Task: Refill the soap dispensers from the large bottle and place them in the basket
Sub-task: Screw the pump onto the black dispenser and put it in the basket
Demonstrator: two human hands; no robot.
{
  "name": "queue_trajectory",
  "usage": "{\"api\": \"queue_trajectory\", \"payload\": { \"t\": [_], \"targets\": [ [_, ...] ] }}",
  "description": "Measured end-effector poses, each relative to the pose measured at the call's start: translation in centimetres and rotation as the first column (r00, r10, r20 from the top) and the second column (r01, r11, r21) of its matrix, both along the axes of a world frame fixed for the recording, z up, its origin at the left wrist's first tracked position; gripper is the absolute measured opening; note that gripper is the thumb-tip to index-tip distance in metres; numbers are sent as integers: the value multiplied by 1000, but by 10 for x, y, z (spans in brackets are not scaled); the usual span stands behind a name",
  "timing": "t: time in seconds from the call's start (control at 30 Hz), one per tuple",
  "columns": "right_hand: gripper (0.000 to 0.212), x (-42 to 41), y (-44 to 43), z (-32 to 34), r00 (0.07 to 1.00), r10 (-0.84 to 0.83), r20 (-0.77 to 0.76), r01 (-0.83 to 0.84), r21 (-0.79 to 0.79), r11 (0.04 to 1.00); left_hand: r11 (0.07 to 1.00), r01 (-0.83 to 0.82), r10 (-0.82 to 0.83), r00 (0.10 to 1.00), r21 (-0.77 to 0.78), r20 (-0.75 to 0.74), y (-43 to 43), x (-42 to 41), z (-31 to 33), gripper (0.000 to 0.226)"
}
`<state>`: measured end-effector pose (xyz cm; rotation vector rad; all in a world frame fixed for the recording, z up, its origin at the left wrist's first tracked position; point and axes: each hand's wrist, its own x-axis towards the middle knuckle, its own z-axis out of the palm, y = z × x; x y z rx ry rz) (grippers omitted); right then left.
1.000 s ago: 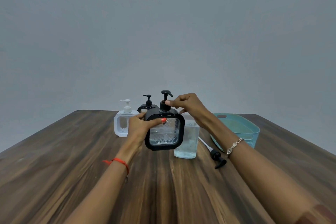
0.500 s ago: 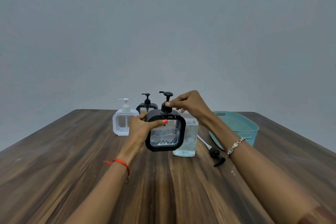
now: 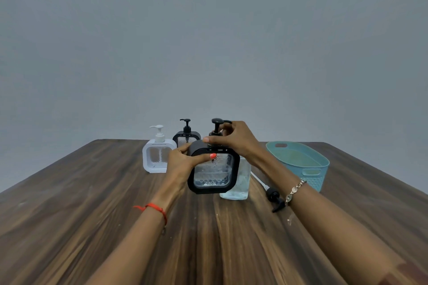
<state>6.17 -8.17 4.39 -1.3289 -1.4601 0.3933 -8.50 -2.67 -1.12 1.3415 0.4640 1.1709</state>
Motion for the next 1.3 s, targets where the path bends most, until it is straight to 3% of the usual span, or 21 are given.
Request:
{"api": "queue_trajectory", "payload": {
  "t": [0.07,0.13,0.23,0.37,0.5,0.8,1.0,1.1,1.3],
  "targets": [
    [20,4,-5,3,983,173,-56,-177,-55,983,1000,3,-3,1000,-7,12,0,-1,-1,35],
    [26,11,-7,3,963,249,-102,-256,-60,965,1000,10,-10,1000,-8,13,0,-3,-1,40],
    [28,12,-7,0,971,179,-160,-184,-21,983,1000,20,-20,1000,3,0,-2,-2,0,46],
    [23,9,-9,1,978,164,-128,-170,-38,985,999,40,-40,999,-1,6,-5,-1,-1,31],
    [18,5,-16,2,999,34,11,-33,-47,998,1000,16,-16,1000,-4,6,-9,1,-2,29],
    [25,-19,-18,-8,953,-284,-105,295,112,949,994,-104,104,994,14,35,-20,13,2,32],
    [41,-36,-22,-8,813,-581,19,569,178,803,978,-204,204,979,40,-7,-27,20,0,34],
    [36,-40,-21,-9,721,-689,75,665,206,718,963,-267,267,964,40,5,-34,26,0,31],
    [35,-41,-21,-11,668,-742,56,721,196,665,950,-308,307,951,46,15,-47,33,3,32]
  ]
}}
